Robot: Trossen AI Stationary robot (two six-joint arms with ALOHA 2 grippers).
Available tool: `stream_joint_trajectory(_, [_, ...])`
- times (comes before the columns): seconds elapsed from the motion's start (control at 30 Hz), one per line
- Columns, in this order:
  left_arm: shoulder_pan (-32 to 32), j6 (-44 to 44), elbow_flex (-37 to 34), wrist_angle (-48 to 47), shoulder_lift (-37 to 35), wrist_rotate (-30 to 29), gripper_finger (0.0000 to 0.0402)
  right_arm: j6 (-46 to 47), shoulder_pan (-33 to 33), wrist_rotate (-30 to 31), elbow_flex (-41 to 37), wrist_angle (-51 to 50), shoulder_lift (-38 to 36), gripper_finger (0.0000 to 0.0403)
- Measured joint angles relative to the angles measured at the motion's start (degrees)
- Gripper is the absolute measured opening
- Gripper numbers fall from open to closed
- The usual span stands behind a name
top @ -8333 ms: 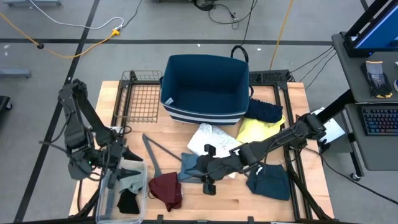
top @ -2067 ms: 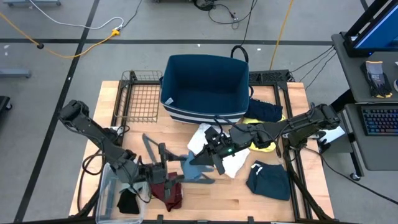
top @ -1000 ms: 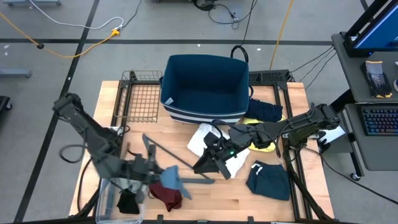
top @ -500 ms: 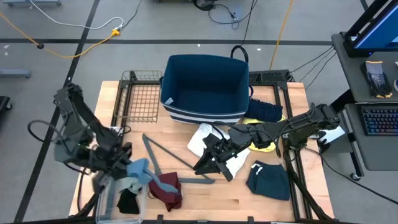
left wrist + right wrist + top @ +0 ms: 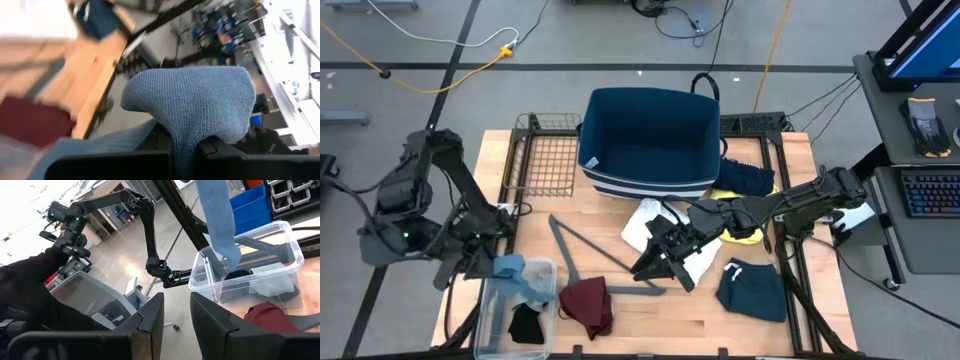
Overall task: Pick & Place Cloths
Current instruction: Put the blue sock into the transparent bin
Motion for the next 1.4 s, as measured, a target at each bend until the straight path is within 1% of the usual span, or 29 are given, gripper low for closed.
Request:
stream_joint_trajectory(0.1, [-0.6,-8.7,0.6,-5.5,0.5,5.1,0.0008,0.0,0.0,0.0,0.0,0.0,0.0,0.0086])
stream_joint_trajectory(0.2, [-1.1,-18.0,0.6,-13.1,1.8,10.6,0.0008,-0.3,0.0,0.1,0.0,0.0,0.0,0.0086])
stream_joint_trajectory(0.3, [-1.3,-26.4,0.6,-20.4,4.0,17.3,0.0008,-0.4,0.0,0.1,0.0,0.0,0.0,0.0086])
stream_joint_trajectory(0.4, [-1.3,-31.2,0.6,-24.8,6.6,23.5,0.0008,-0.4,0.0,0.1,0.0,0.0,0.0,0.0086])
stream_joint_trajectory(0.47, [-1.3,-32.0,0.6,-26.3,8.3,25.2,0.0008,-0.4,0.0,0.1,0.0,0.0,0.0,0.0086])
stream_joint_trajectory(0.73, [-1.3,-31.4,0.6,-27.3,14.8,25.0,0.0008,-0.3,0.0,0.2,0.0,0.0,0.0,0.0086])
stream_joint_trajectory(0.83, [-1.3,-31.5,0.6,-27.8,17.1,23.7,0.0008,-0.2,0.0,0.3,0.0,0.0,0.0,0.0086])
stream_joint_trajectory(0.9, [-1.3,-31.6,0.6,-27.9,18.5,21.8,0.0008,-0.2,0.0,0.3,0.0,0.0,0.0,0.0086])
stream_joint_trajectory(1.07, [-1.2,-31.8,0.6,-27.9,21.7,14.0,0.0008,-0.2,0.0,0.3,0.0,0.0,0.0,0.0086])
stream_joint_trajectory(1.23, [-1.2,-32.9,0.6,-27.9,24.4,9.5,0.0008,-0.2,0.0,0.3,0.0,0.0,0.0,0.0086])
stream_joint_trajectory(1.3, [-1.3,-32.9,0.5,-28.1,25.5,10.0,0.0008,-0.1,0.0,0.3,0.0,0.0,0.0,0.0086])
stream_joint_trajectory(1.4, [-1.7,-33.3,-0.9,-28.2,26.9,14.5,0.0008,0.4,0.0,0.3,0.0,0.0,0.0,0.0086])
